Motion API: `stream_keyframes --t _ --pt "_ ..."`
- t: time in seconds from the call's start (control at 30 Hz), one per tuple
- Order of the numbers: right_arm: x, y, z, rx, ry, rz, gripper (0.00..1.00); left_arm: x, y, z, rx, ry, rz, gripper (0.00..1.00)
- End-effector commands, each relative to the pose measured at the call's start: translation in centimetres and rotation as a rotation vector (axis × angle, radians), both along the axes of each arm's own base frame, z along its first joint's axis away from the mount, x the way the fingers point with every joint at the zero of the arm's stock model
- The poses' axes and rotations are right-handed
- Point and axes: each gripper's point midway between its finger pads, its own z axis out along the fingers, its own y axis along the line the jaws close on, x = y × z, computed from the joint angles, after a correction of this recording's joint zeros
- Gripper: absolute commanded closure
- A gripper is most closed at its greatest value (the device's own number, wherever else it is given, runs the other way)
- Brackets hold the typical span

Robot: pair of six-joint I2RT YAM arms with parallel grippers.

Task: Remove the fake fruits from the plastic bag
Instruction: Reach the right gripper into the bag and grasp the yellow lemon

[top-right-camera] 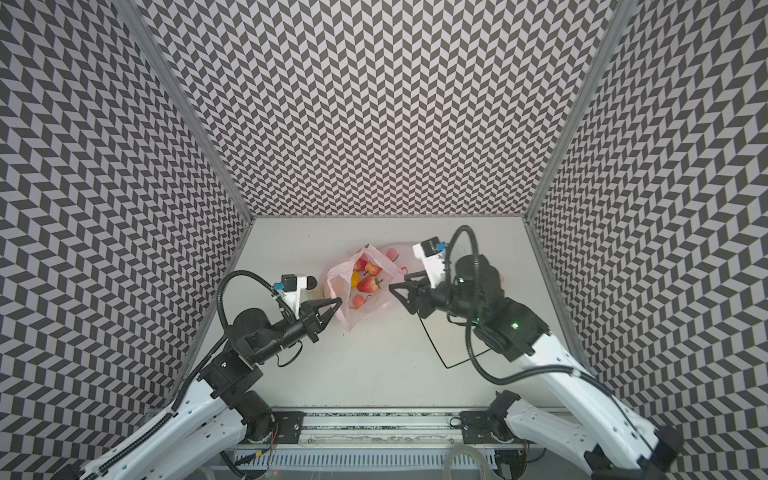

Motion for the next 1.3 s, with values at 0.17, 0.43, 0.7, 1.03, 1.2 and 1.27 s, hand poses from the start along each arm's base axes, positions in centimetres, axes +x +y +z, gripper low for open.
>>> stream_keyframes --t 0.17,0.43,0.7,1.03,1.2,1.27 --pt "7.3 7.9 -6.3 0.03 0.067 -0.169 0.42 0.8 1.6 -2.2 0.0 0.129 0.119 1.0" --pt "13.2 10.7 -13.0 0.048 0.282 -0.404 0.42 1.2 3.7 -2.5 -0.001 0.191 0.238 1.0" --pt "17.3 11.1 -17.2 0.072 0.328 -0.545 0.41 0.6 3.6 -0.5 0.008 0.165 0.207 1.0" --pt "19.2 14.8 -20.6 0.075 0.417 -0.48 0.27 0.0 2.9 1.1 0.022 0.129 0.151 1.0" --pt "20.5 15.4 -22.5 0.037 0.42 -0.514 0.25 -0.1 2.7 1.3 0.031 0.129 0.138 1.0" --pt "21.1 15.4 -23.2 0.008 0.413 -0.536 0.25 -0.1 2.8 1.4 0.031 0.127 0.141 1.0"
